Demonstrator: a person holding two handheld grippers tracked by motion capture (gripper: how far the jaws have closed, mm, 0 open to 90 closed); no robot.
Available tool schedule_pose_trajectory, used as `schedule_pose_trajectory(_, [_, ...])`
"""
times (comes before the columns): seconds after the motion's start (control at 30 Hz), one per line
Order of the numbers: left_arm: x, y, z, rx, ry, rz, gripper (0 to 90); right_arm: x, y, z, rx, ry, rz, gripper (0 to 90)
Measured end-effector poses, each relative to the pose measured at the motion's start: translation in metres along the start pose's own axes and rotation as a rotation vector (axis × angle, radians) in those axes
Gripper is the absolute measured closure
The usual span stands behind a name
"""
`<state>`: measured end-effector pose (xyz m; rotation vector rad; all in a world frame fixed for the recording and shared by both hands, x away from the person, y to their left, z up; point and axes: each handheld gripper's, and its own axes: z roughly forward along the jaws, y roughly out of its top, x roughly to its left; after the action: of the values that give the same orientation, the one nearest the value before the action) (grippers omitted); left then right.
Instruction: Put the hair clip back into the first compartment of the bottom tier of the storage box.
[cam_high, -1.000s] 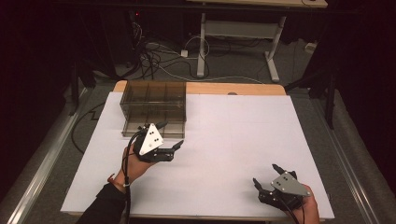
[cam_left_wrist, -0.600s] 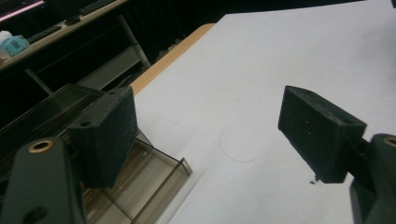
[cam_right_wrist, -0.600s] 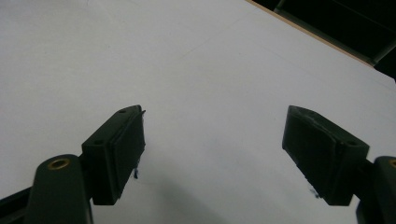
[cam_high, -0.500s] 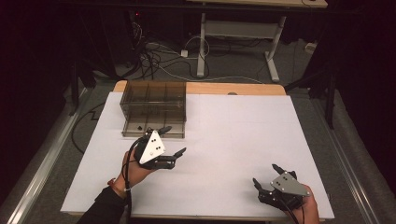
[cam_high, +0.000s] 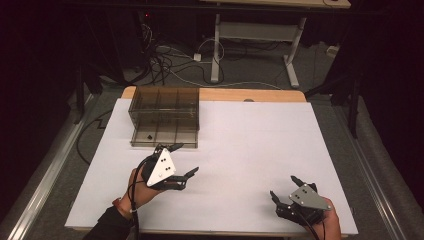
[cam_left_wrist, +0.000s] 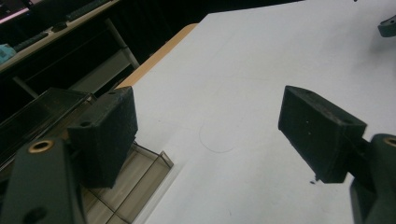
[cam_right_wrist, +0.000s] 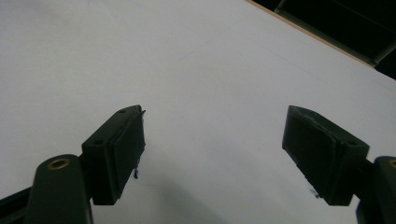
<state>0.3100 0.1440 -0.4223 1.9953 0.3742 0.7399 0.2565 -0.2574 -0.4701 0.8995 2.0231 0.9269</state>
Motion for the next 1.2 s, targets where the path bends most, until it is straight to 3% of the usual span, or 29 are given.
schedule_pose_trajectory(0.37, [-0.007,-0.013,-0.006,0.019,-0.011,0.012,18.4,0.0,0.001,0.0,-0.005,0.004,-0.006,21.4])
schedule_pose_trajectory(0.6, [-0.009,-0.026,-0.011,0.035,-0.012,-0.001,18.2,0.0,0.001,0.001,-0.004,0.007,-0.004,21.4])
schedule_pose_trajectory(0.83, [-0.011,-0.047,-0.018,0.09,-0.007,-0.038,17.6,0.0,0.0,0.002,-0.008,0.02,-0.003,21.4])
schedule_pose_trajectory(1.0, [-0.015,-0.066,-0.029,0.143,0.002,-0.083,16.3,-0.002,-0.001,-0.001,-0.015,0.02,-0.004,21.4])
schedule_pose_trajectory(1.07, [-0.017,-0.074,-0.035,0.147,-0.007,-0.124,16.3,-0.002,-0.001,-0.002,-0.017,0.016,0.0,21.4])
schedule_pose_trajectory(1.2, [-0.018,-0.087,-0.044,0.18,-0.001,-0.145,16.3,-0.001,-0.001,-0.004,-0.015,0.008,-0.008,21.4])
